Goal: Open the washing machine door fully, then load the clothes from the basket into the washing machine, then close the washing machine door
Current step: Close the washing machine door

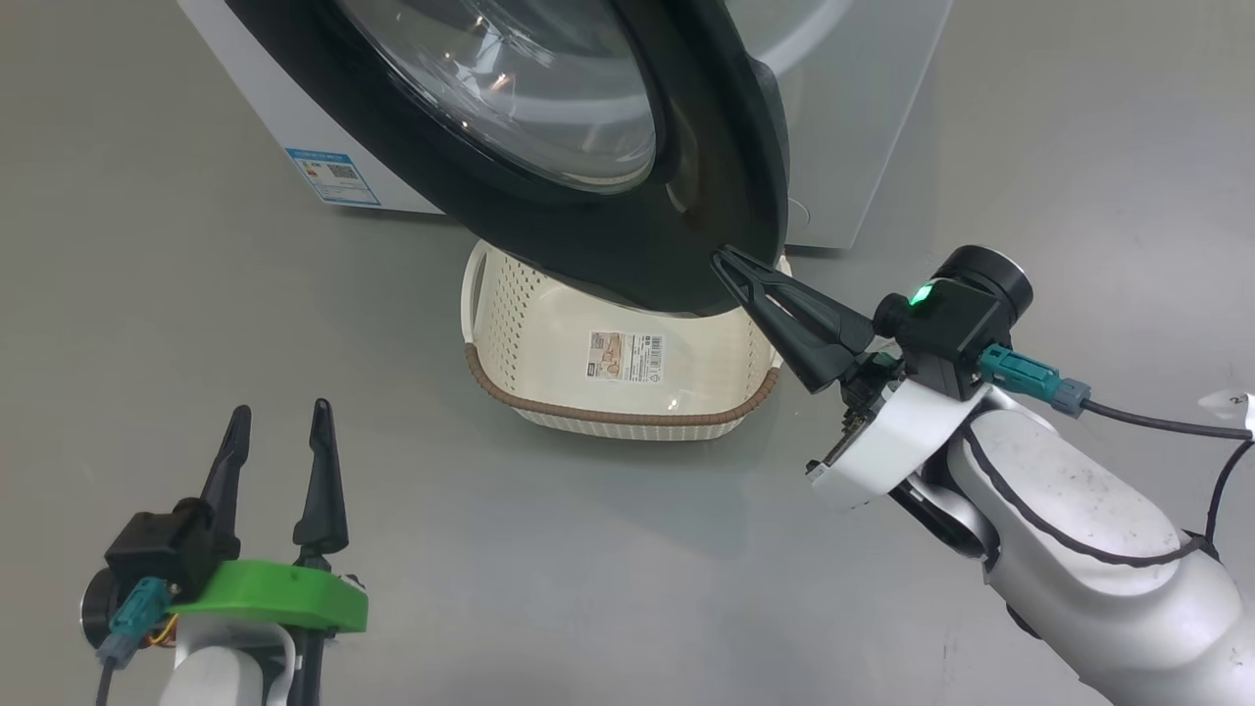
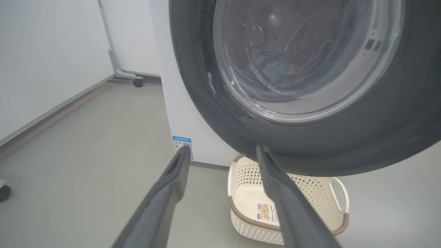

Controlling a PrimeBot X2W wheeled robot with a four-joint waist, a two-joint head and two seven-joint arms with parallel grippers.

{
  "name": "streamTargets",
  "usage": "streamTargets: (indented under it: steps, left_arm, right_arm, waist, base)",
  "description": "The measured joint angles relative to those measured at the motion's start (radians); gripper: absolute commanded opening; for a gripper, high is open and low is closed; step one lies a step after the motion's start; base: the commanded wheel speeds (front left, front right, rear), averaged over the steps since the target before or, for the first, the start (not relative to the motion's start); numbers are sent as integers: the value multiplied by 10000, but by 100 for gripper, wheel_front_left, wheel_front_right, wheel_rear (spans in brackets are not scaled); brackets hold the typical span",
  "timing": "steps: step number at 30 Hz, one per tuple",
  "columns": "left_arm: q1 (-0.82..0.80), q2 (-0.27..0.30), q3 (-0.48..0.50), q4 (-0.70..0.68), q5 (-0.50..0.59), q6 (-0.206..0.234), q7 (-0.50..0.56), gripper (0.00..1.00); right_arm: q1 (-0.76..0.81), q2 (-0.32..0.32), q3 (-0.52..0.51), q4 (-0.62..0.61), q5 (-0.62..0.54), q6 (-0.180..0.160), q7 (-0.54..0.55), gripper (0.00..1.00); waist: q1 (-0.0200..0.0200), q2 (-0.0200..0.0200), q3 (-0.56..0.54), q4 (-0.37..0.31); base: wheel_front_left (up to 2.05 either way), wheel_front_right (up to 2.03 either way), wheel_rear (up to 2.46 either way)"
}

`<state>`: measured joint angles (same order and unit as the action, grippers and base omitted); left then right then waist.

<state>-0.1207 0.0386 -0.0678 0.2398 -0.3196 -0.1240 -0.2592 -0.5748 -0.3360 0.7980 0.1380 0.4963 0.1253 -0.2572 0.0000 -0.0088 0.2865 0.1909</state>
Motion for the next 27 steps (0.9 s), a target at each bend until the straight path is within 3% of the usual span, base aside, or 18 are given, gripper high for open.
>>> streamTargets:
  steps: [19,27]
  left_arm:
    - [-647,-52,-268,-140,-405,0,0,100]
    - [-722,-58,-324,-165,-405,0,0,100]
  right_arm:
    - [-1088,-46,104,1561,318,2,0,0]
    - [-1416,-10,-391,1894,485,59,0,0]
  waist:
    - [0,0,928,358]
    - [0,0,1107,424]
  base:
    - [0,0,0]
    - [0,0,0]
